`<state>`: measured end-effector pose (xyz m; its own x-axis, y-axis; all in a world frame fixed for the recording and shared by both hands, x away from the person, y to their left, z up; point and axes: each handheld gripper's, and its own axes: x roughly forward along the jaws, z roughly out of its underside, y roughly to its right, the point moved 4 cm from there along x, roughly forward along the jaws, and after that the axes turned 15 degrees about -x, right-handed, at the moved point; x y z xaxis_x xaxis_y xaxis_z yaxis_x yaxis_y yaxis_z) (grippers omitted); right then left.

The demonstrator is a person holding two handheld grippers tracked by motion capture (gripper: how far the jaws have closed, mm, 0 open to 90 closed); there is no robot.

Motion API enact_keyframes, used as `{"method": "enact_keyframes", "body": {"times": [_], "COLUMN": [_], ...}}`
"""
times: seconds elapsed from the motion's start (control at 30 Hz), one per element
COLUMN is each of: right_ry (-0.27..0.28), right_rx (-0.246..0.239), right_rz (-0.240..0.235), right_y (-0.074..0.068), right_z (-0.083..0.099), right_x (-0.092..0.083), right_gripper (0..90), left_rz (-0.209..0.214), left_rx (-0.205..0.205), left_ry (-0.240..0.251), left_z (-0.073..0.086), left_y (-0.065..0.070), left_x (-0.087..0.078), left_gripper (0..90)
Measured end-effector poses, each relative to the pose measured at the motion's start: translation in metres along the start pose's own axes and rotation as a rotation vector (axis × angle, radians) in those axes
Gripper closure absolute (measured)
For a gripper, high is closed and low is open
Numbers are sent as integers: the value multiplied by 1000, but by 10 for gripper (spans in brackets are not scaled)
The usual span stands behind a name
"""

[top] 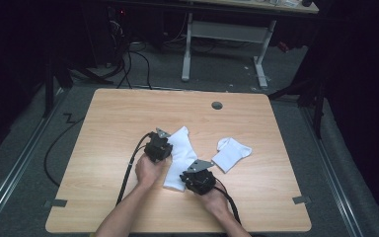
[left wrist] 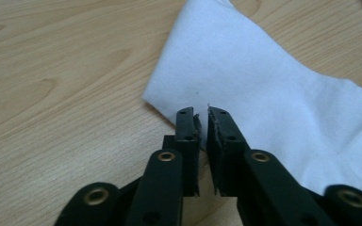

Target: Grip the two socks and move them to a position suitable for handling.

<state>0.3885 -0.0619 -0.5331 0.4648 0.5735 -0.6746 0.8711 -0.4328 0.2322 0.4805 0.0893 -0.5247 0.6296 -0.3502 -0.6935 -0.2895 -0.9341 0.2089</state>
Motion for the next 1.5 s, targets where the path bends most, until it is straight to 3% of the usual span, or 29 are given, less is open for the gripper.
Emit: {"method": "enact_keyframes", "body": {"times": [0.3, 0.43, 0.53, 0.63, 0.73, 0.83, 0.87, 0.97, 1.17, 1.33, 1.4, 1.5], "right_ry": [-13, -8, -18, -35, -38, -34, -40, -41, -33, -25, -22, -19], "right_rx": [9, 26, 31, 23, 9, 5, -3, -14, -23, -10, -2, 4], "right_rz": [11, 31, 39, 37, 29, 7, -4, -14, -39, -43, -44, -48], "right_y": [10, 16, 19, 18, 18, 17, 16, 15, 14, 15, 15, 15], "right_z": [8, 12, 16, 19, 20, 22, 24, 25, 28, 29, 29, 29], "right_x": [-8, -17, -20, -19, -19, -21, -24, -25, -28, -28, -27, -27], "right_gripper": [843, 844, 844, 844, 844, 844, 844, 845, 845, 844, 844, 844], "left_rz": [28, 62, 106, 113, 99, 96, 83, 72, 60, 39, 29, 35], "left_rx": [6, -3, 19, 40, 31, 2, -7, -3, -8, -18, -12, -11], "left_ry": [-15, 23, 60, 60, 62, 53, 37, 36, 15, 10, -6, -26], "left_z": [-1, -4, -8, -9, -10, -11, -10, -11, -15, -15, -17, -19], "left_y": [1, 2, 10, 14, 13, 10, 10, 13, 21, 21, 19, 19], "left_x": [-1, -9, -20, -22, -19, -14, -9, -5, 13, 22, 22, 22], "left_gripper": [900, 900, 900, 900, 898, 790, 704, 592, 514, 562, 683, 792]}}
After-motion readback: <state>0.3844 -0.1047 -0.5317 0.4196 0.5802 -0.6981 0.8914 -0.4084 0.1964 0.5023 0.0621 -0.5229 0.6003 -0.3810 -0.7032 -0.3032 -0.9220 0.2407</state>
